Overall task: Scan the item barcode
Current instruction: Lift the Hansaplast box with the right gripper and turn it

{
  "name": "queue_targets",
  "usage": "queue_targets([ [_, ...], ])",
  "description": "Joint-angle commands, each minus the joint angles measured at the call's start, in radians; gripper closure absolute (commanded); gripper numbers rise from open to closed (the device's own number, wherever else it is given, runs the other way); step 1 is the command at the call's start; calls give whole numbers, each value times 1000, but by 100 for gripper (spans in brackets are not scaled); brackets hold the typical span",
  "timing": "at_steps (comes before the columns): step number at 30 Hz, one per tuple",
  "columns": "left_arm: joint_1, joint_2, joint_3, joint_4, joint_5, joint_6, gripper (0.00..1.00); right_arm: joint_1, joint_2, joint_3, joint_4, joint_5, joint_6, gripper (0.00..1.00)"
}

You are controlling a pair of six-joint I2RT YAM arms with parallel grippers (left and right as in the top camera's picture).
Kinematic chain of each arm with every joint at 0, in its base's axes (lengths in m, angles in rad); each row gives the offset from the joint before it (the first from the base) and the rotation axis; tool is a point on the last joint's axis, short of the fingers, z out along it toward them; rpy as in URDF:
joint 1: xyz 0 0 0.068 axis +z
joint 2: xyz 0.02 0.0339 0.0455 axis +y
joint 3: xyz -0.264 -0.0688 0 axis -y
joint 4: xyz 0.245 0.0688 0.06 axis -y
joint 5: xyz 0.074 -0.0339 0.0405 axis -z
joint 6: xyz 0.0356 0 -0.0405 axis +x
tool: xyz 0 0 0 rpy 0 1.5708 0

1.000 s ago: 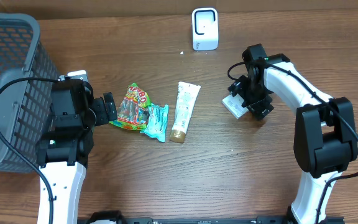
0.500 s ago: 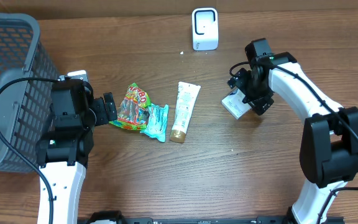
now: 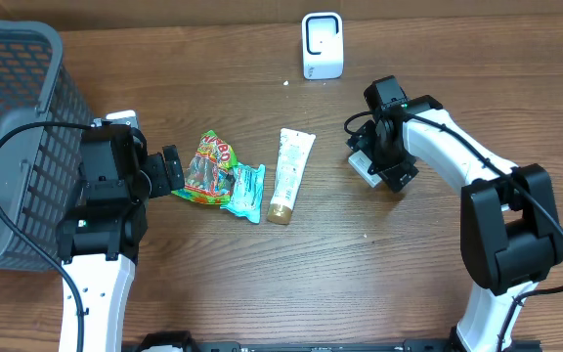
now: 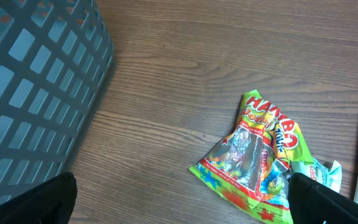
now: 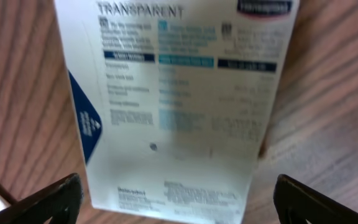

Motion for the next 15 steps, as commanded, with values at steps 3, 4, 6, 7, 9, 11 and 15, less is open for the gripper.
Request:
queue_targets([
  [3,4,-6,3,3,-9,14,0,15,7,-43,59,40,18,4],
  [4,4,-6,3,3,-9,14,0,18,7,-51,74,40,18,4],
  [6,4,-6,3,3,-9,14,0,22,7,-68,101,40,18,5],
  [7,4,-6,3,3,-9,14,0,24,7,-71,107,42,18,5],
  [9,4,-6,3,3,-9,14,0,25,8,-77,114,43,18,7],
  [11,4,-6,3,3,-9,14,0,25,8,-79,112,43,18,9],
  [15,4,-6,3,3,-9,14,0,25,8,-80,105,42,16,12],
])
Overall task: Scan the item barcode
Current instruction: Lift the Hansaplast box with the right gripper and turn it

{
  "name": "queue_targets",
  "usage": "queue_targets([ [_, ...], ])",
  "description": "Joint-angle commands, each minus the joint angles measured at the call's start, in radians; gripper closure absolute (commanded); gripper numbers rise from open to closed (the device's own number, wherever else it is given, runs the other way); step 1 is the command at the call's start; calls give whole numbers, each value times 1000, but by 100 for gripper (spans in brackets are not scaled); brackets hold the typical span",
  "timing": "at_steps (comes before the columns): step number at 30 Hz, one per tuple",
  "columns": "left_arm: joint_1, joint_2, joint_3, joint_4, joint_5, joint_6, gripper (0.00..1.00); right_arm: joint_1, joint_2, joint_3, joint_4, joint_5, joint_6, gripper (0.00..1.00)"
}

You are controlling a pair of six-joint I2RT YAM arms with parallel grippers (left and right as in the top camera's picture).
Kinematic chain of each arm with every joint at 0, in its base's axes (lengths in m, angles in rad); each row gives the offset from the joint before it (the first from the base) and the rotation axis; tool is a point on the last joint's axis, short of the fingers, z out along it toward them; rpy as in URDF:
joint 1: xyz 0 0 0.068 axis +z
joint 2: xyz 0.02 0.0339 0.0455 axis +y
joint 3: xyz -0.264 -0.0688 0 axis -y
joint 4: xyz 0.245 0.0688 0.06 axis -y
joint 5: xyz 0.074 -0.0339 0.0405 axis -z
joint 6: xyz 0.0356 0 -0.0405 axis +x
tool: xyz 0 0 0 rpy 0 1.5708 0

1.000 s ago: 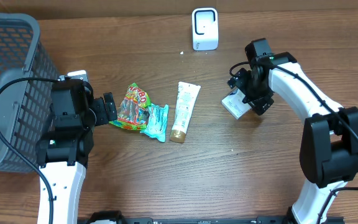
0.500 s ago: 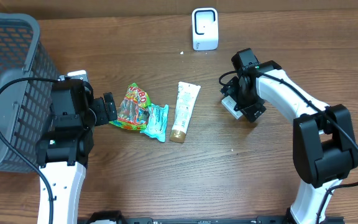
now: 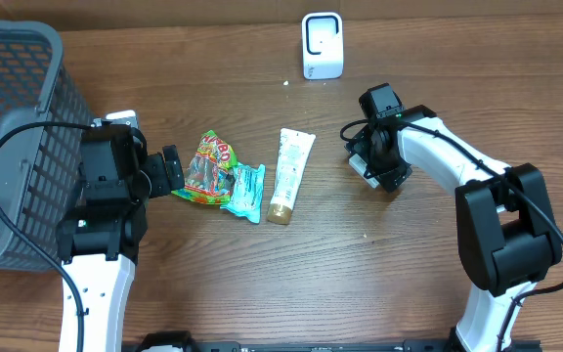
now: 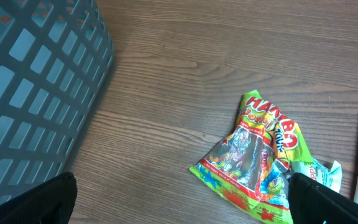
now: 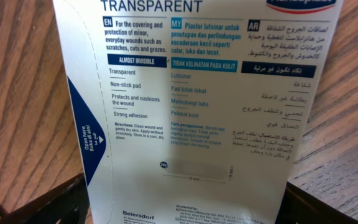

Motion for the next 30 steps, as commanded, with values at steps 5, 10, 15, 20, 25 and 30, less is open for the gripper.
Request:
queue_targets([
  [5,4,-6,3,3,-9,14,0,5,6,-15,-28,-2,-68,22],
  [10,4,-6,3,3,-9,14,0,-11,2,25,-85,-1,-221,41],
  [15,4,-6,3,3,-9,14,0,-17,2,68,-151,67,-369,46],
  [20,4,-6,3,3,-9,14,0,-13,2,97,-227,211,-512,45],
  [25,4,-6,3,3,-9,14,0,8,2,111,-286,357,-608,45],
  [30,4,-6,3,3,-9,14,0,79,2,111,-301,497,-662,43],
])
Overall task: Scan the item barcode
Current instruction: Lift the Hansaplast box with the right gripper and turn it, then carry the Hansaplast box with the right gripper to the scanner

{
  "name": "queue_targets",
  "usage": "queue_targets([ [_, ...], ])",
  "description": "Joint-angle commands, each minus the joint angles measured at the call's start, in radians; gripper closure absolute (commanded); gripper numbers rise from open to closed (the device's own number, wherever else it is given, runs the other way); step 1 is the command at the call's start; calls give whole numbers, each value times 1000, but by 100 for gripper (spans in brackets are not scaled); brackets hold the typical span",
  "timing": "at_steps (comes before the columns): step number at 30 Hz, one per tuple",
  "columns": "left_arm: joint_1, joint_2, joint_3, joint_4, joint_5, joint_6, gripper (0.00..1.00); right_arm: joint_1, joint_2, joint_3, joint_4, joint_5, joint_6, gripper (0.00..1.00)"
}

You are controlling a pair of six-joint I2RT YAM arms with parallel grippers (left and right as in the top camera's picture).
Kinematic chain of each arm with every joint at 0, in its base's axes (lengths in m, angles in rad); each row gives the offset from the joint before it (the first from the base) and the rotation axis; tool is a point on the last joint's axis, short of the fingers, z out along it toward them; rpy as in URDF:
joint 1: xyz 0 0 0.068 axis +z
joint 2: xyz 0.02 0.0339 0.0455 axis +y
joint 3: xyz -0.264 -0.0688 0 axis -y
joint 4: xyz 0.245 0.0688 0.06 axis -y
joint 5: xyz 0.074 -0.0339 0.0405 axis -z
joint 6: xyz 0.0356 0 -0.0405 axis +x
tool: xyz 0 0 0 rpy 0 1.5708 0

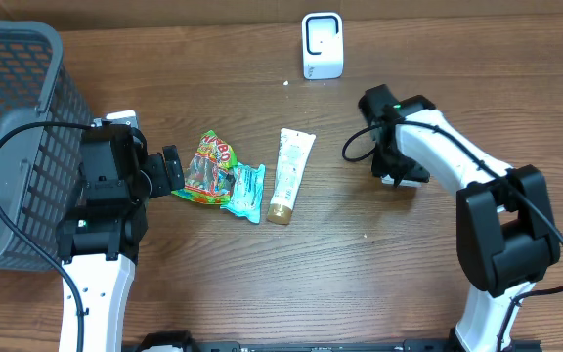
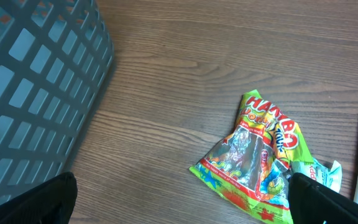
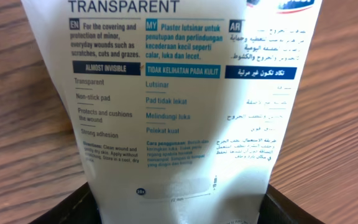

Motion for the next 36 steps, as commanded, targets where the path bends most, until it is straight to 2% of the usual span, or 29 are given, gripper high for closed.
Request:
queue_targets([
  [1,4,-6,3,3,-9,14,0,70,2,29,-2,166,-93,42],
  [7,4,-6,3,3,-9,14,0,185,2,29,-10,378,-97,41],
  [11,4,-6,3,3,-9,14,0,235,2,29,9,440,-97,41],
  [17,4,-6,3,3,-9,14,0,251,2,29,-5,531,-97,40],
  [19,4,-6,3,3,-9,14,0,251,2,29,-42,595,-97,35],
  [28,4,-6,3,3,-9,14,0,253,2,33,-121,679,-87,39],
  [34,4,-6,3,3,-9,14,0,264,1,77,-214,850,72,38],
  [36,4,-6,3,3,-9,14,0,266,0,98,-220,890,77,38],
])
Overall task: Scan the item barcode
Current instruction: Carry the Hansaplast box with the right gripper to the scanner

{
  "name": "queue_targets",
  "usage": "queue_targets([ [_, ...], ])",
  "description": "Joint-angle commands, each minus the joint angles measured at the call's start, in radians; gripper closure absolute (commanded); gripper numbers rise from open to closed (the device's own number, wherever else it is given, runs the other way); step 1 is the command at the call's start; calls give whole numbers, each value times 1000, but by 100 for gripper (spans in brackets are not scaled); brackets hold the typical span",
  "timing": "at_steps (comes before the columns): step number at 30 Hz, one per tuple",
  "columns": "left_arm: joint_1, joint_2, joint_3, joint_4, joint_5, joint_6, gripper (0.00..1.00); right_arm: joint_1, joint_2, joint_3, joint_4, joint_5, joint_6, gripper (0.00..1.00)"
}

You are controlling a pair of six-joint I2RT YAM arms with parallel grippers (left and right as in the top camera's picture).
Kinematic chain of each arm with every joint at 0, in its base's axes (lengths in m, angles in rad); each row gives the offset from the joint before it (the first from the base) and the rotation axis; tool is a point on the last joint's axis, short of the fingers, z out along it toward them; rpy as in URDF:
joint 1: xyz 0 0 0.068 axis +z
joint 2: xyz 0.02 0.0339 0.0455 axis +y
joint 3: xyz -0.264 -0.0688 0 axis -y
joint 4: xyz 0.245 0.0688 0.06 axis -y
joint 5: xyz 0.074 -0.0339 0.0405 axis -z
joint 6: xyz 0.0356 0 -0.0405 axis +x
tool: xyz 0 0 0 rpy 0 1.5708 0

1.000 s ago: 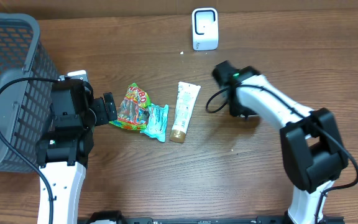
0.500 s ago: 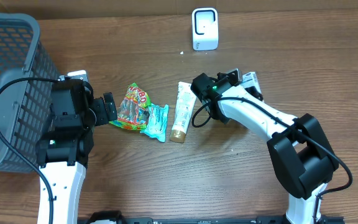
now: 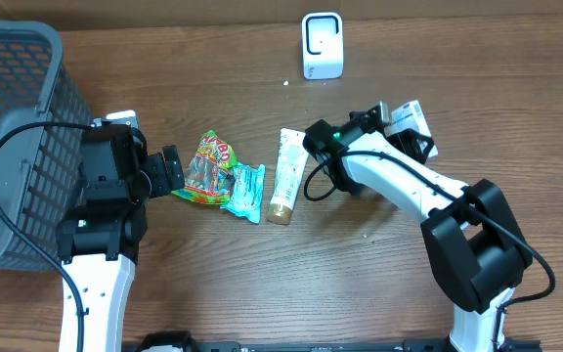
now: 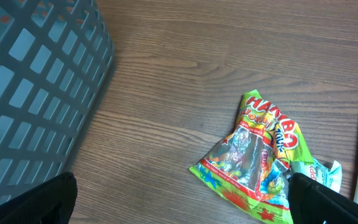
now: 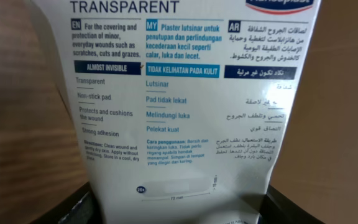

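A white plaster box (image 5: 179, 93) with blue print fills the right wrist view, its printed back towards the camera. My right gripper (image 5: 179, 208) is shut on the box's lower edge, with a dark finger (image 5: 73, 208) at each side. From overhead, the box (image 3: 411, 116) is held up off the table, right of and nearer than the white scanner (image 3: 322, 45), which stands at the far edge. My left gripper (image 4: 185, 205) stands open over the wood beside a Haribo bag (image 4: 257, 155), holding nothing.
A grey mesh basket (image 3: 8, 108) fills the far left. Between the arms lie the Haribo bag (image 3: 208, 168), a teal packet (image 3: 246, 191) and a white tube (image 3: 291, 174). Bare wooden table (image 3: 360, 264) lies in front.
My right gripper, still shut on the plaster box, now holds it higher and further back right. The arm is turned. The table behind the box looks farther and blurred. The left arm is unchanged.
First my right gripper hung open above the plaster box lying on the table right of the tube. Then it was lower, with a finger at each side. Then it was shut on the box. Now the box is held in the air. The left arm never moved.
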Motion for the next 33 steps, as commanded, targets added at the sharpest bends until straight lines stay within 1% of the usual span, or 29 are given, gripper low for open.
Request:
queue_targets([
  [1,4,-6,3,3,-9,14,0,11,-1,71,-1,155,77,38],
  [10,4,-6,3,3,-9,14,0,21,-1,206,2,409,76,38],
  [18,4,-6,3,3,-9,14,0,85,-1,297,19,444,1,39],
  [22,4,-6,3,3,-9,14,0,134,-1,307,100,444,-108,39],
  [33,4,-6,3,3,-9,14,0,272,-1,307,444,443,-484,39],
])
